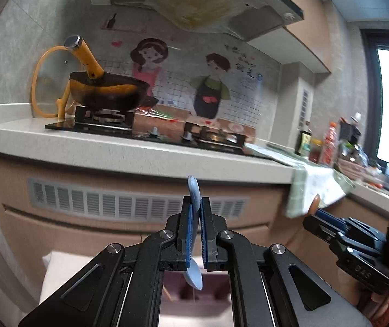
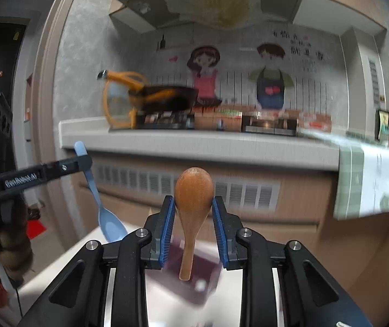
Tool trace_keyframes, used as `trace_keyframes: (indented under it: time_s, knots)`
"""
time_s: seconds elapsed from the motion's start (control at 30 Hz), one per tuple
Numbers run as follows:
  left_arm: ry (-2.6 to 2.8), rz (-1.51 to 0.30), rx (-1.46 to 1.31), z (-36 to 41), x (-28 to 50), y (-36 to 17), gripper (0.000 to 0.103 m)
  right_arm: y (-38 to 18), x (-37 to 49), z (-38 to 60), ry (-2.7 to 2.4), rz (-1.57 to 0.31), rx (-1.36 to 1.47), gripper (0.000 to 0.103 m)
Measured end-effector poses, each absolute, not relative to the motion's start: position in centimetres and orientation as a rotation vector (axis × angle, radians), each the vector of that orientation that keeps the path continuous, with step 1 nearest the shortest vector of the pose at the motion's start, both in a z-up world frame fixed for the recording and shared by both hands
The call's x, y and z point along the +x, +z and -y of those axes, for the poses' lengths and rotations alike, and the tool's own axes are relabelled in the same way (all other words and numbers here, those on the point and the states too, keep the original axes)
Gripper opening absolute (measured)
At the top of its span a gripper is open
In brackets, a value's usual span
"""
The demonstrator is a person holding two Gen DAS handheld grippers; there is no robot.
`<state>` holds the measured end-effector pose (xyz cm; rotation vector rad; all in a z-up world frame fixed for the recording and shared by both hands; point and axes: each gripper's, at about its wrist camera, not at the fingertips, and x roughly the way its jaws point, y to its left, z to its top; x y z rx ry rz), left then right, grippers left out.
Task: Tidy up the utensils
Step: 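Lower both spoons into the holder and open both grippers, then grasp the translucent brown spoon with left while right grasps the wooden chopstick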
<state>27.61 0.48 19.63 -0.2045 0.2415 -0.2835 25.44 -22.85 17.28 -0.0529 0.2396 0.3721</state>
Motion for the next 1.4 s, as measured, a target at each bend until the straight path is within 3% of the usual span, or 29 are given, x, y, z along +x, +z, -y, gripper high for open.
trace_keyframes:
  time_s: [0.13,0.47,0.63,0.7,0.77,0.93,1.13,1.4]
  knots:
    - [-0.262,-0.284,-0.241,-0.7,32.2,17.5,0.005,16.4,29.2,21.5,0.359,-0.265,-0.057,0.025]
    - [-0.275,-0.521,-0.295,-0.3,38.0,7.5,0.005,7.8,33.9,19.8,0.358,-0.459,-0.077,0.025]
    - [-0.321,-0.559,-0.327,-0.3,37.9,5.3,0.013,4.9,34.8,19.9,0.392,-0.545,-0.061,0.027]
    - [-0.336,-0.535,-0.35,-0.7,36.9,5.5,0.033,4.6,34.4,20.2,0.385,-0.543,-0.064,0.027]
    - [-0.335,-0.495,-0.353,-1.1,35.6,6.2,0.043,5.0,33.2,20.8,0.358,-0.5,-0.061,0.027]
    - [-0.294,-0.408,-0.308,-1.7,30.7,7.3,0.046,6.4,29.2,23.9,0.331,-0.432,0.003,0.027]
    - [-0.284,-0.619,-0.265,-0.9,25.2,2.9,0.047,3.2,25.9,26.9,0.494,-0.636,0.102,0.028]
    - [-0.234,-0.72,-0.181,0.4,18.0,-2.6,0.047,-3.4,20.1,27.6,0.236,-0.76,-0.145,0.028]
